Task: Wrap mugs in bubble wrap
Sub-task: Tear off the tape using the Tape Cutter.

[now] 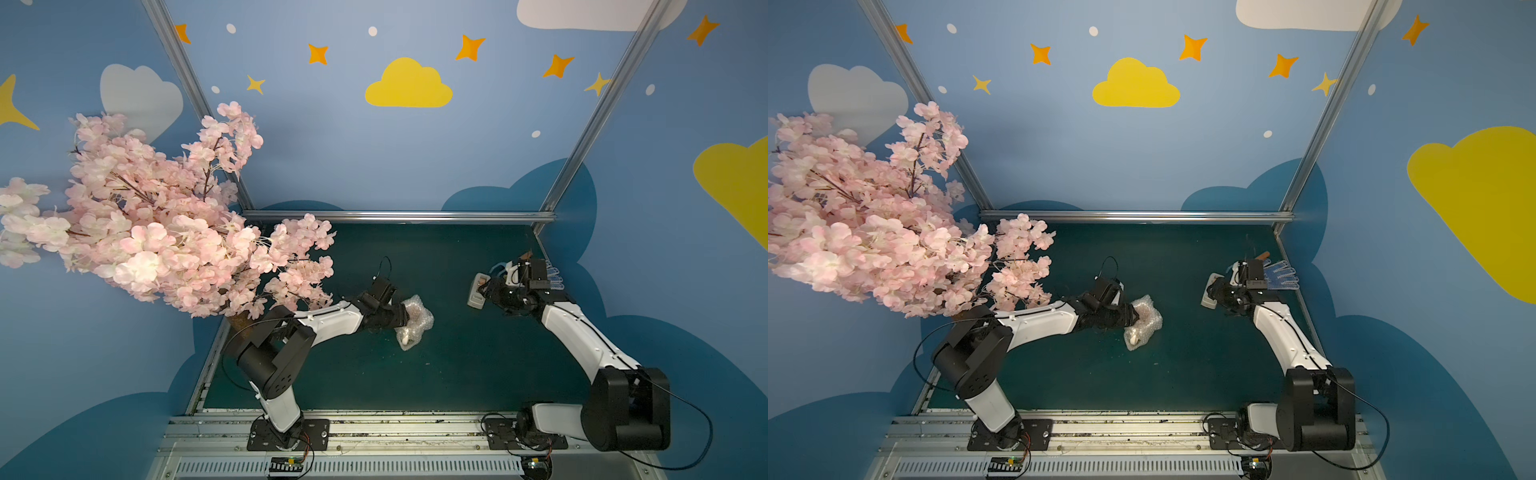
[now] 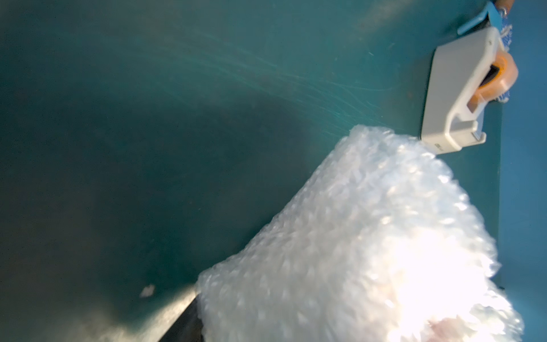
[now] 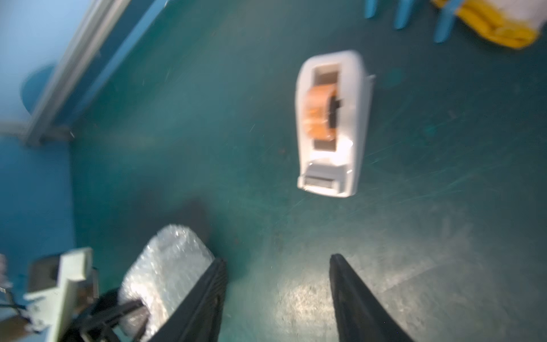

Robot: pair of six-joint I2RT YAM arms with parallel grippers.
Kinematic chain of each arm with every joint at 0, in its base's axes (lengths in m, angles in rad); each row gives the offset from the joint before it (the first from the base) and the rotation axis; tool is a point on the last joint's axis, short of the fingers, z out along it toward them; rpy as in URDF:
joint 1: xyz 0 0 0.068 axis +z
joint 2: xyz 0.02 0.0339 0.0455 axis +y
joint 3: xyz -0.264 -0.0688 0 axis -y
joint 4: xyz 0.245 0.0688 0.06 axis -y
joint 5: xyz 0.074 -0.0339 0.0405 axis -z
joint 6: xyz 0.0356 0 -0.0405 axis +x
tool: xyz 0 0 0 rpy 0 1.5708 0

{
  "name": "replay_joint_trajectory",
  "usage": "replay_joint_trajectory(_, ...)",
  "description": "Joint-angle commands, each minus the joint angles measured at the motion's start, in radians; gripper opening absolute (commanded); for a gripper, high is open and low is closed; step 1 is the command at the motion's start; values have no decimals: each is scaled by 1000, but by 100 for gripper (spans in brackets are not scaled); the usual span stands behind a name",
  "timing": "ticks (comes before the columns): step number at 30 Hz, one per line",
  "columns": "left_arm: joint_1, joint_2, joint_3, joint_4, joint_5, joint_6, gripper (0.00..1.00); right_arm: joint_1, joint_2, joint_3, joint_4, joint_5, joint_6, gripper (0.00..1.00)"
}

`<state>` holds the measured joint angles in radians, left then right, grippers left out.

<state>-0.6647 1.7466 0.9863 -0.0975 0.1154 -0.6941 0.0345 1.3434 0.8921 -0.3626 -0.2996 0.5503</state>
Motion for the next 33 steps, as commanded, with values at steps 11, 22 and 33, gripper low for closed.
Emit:
replay_joint_trajectory(11,15,77,29,-33,57,98,64,-207,295,46,177,-422,29,43)
replay_joint_trajectory(22,11,71,5,-4,58,83,64,-212,421,102,210,-465,36,40)
replay_joint_trajectory(33,11,74,0,-2,56,87,63,-197,480,122,212,-504,25,40)
